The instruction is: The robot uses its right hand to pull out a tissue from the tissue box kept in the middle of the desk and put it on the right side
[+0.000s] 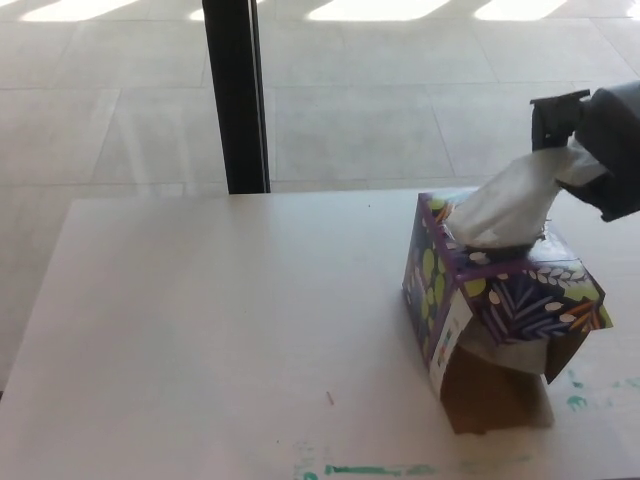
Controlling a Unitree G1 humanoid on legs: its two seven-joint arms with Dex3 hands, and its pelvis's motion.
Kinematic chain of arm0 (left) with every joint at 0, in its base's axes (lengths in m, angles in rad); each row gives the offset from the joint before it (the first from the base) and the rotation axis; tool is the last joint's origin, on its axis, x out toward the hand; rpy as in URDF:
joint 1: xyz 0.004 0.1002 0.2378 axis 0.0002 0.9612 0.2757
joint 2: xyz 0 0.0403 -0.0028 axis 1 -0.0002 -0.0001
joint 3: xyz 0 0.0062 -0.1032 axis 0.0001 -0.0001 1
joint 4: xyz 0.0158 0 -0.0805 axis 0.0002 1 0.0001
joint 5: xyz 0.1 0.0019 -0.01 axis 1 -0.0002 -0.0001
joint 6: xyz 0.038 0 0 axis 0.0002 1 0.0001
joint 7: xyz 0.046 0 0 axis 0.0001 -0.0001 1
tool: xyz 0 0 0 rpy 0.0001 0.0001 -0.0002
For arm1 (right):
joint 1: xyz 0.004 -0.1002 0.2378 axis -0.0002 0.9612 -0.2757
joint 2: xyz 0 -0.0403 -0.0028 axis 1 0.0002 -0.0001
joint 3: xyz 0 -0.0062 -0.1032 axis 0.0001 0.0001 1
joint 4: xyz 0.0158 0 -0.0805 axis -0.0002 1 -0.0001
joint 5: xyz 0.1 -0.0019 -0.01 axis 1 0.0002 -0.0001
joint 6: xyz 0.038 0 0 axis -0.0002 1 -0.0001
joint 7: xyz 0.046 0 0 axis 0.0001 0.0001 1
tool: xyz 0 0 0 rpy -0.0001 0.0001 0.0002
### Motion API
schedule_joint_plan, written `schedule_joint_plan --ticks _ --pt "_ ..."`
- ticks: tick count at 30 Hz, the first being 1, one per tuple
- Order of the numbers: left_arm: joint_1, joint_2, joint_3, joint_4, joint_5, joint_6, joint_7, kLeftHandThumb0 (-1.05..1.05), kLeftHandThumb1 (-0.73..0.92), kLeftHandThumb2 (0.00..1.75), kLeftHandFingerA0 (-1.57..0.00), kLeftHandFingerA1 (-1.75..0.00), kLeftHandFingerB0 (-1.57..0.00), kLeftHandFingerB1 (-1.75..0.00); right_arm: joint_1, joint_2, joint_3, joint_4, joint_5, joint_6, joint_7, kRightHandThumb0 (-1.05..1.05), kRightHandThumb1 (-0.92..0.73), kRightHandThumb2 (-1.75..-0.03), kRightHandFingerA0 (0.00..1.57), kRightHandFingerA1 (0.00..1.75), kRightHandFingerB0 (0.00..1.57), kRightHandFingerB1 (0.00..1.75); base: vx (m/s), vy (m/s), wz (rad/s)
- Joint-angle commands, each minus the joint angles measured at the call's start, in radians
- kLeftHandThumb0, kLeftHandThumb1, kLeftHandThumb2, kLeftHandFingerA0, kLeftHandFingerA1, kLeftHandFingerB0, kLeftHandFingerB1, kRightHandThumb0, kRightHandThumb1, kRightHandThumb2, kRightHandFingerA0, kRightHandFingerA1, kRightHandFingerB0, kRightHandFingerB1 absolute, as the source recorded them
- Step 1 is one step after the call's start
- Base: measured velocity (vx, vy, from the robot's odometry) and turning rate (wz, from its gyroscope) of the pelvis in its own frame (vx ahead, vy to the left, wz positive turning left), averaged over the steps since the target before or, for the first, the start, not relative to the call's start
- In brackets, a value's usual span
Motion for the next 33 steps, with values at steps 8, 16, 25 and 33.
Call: schedule_joint_plan --ticks 8,16,25,33 --pt "-0.008 0.022 0.002 0.045 -0.004 -0.024 -0.010 -1.05 0.89 0.85 -0.74 -1.13 -0.60 -1.07 -0.182 0.106 -0.176 0.116 0.068 0.058 -0.277 -0.30 -0.40 -1.34 1.07 1.75 0.93 1.46 0.00 0.000 0.00" --pt "0.022 0.018 0.004 0.021 -0.007 -0.030 -0.019 -1.05 0.90 0.88 -0.71 -1.14 -0.58 -1.07 -0.194 0.151 -0.251 0.159 0.116 0.034 -0.370 -0.23 -0.34 -1.36 1.04 1.75 0.87 1.54 0.00 0.000 0.00" --pt "0.004 0.018 0.014 0.041 -0.014 -0.021 -0.019 -1.05 0.89 0.85 -0.73 -1.12 -0.60 -1.05 -0.177 0.028 -0.249 0.137 0.083 0.096 -0.232 -0.22 -0.52 -1.07 0.97 1.75 0.80 1.44 0.00 0.000 0.00" --pt "0.010 0.021 0.009 0.028 -0.007 -0.035 -0.009 -1.05 0.89 0.89 -0.74 -1.14 -0.57 -1.06 0.052 -0.191 -0.168 0.093 0.004 0.153 -0.023 -0.19 -0.58 -0.73 0.83 1.64 0.72 1.37 0.00 0.000 0.00"
